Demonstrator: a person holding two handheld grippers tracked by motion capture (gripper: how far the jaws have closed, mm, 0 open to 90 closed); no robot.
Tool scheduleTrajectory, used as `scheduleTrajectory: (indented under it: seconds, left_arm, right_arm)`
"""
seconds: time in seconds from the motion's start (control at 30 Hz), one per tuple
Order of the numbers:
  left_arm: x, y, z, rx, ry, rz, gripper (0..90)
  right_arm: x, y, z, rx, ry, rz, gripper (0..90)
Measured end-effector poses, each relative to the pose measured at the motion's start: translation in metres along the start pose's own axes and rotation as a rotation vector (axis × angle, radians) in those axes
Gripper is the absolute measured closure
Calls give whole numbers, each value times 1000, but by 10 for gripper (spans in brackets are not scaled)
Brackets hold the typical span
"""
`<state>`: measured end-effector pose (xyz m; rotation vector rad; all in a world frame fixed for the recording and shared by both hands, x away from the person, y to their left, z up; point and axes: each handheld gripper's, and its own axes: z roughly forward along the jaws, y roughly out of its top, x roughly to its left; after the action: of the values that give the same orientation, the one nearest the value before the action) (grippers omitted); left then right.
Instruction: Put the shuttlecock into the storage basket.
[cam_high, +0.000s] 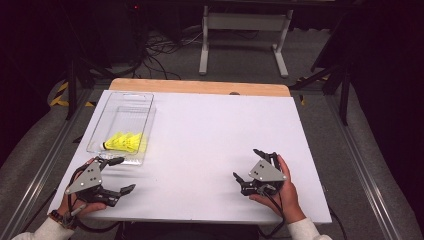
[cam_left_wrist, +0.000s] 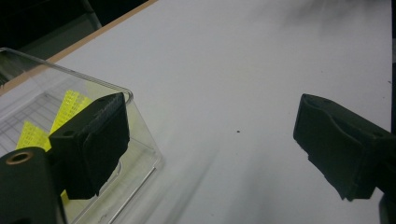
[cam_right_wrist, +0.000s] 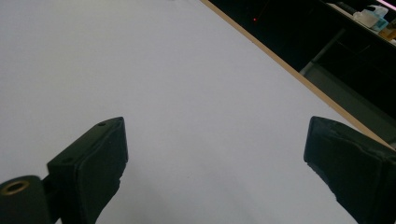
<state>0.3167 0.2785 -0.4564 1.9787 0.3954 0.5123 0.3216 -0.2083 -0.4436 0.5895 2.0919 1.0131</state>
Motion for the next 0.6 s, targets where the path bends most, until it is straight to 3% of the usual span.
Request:
scheduleTrajectory:
  seconds: [0.3, 0.6]
  left_arm:
    - [0, 4, 4, -22, 7, 1, 88]
    - [0, 9, 10, -34, 24, -5, 48]
  right_arm:
    - [3, -17, -11, -10, 10, 48, 72]
    - [2, -22, -15, -14, 6, 61, 67]
